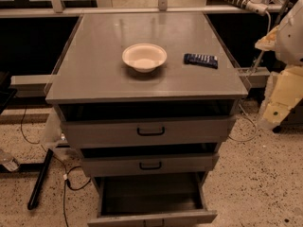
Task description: Close bottom drawer
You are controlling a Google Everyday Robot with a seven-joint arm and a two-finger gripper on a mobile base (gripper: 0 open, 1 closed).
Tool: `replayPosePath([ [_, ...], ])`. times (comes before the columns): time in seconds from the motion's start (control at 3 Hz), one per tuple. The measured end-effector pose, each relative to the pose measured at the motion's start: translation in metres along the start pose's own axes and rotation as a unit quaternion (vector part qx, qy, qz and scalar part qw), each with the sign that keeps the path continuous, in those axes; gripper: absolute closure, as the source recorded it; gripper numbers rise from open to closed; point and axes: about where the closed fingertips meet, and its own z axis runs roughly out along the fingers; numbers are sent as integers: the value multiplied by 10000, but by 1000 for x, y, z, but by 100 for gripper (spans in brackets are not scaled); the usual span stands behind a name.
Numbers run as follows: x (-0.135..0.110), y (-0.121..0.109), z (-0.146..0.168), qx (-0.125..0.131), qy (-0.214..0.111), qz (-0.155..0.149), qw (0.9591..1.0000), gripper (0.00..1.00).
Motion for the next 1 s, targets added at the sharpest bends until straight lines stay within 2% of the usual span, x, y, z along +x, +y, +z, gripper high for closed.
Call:
replayPosePath([
  [0.33,1,0,-1,30,-40,-41,10000,0],
  [0.67,10,11,15,-97,-237,-175,9995,0],
  [1.0,24,39,43,-246,-569,-470,9970,0],
])
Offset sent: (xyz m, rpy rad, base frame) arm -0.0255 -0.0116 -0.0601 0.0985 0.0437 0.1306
